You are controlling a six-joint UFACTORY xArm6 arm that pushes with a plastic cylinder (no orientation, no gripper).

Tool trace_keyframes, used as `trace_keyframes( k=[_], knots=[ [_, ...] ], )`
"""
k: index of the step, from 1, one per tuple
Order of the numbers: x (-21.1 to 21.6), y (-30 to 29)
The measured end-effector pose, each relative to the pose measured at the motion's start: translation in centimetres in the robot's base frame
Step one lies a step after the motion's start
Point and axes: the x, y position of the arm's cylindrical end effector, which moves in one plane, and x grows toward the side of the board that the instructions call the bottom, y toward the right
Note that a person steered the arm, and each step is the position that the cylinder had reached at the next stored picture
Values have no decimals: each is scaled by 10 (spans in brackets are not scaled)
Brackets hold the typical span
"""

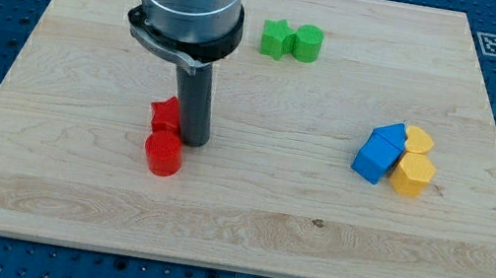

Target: Move your arm below the green circle

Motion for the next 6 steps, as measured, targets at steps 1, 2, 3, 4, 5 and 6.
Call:
trace_keyframes(
  k=[1, 2, 3, 4, 5, 6],
  knots=[
    [-5, 0],
    [-7, 11],
    [-26, 34],
    [-32, 48],
    [-32, 48],
    [-33, 54]
  ],
)
